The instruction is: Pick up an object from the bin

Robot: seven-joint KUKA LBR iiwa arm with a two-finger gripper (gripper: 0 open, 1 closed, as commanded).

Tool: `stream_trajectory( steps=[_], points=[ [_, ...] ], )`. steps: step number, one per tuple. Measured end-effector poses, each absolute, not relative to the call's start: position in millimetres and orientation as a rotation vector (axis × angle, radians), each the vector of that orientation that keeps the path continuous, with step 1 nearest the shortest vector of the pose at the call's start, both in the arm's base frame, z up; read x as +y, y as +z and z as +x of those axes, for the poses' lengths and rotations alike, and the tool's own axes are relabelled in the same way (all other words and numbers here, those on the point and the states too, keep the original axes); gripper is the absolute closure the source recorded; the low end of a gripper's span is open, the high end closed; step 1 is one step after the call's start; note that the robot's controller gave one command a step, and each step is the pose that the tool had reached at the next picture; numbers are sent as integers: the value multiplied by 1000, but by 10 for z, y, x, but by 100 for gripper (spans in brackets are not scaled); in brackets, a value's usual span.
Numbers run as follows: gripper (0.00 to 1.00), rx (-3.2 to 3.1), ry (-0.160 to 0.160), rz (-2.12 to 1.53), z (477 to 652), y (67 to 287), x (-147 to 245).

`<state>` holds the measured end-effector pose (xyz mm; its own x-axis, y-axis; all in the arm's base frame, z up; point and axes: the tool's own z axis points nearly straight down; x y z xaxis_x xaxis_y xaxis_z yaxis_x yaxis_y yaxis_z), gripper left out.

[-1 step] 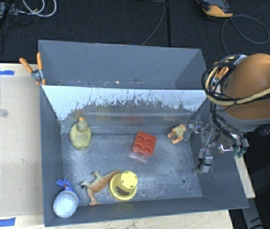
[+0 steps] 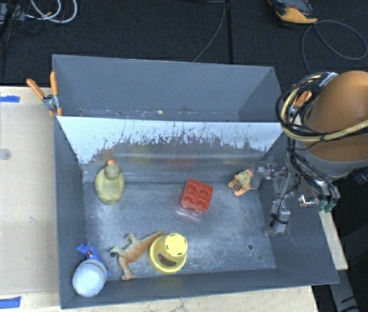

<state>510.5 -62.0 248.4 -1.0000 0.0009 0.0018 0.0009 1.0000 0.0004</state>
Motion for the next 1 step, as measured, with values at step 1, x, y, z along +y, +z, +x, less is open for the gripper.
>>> stream_trajectory(
  steps=[1],
  points=[
    [0, -3139, -1, 124, 4978, 1888, -743]
  ],
)
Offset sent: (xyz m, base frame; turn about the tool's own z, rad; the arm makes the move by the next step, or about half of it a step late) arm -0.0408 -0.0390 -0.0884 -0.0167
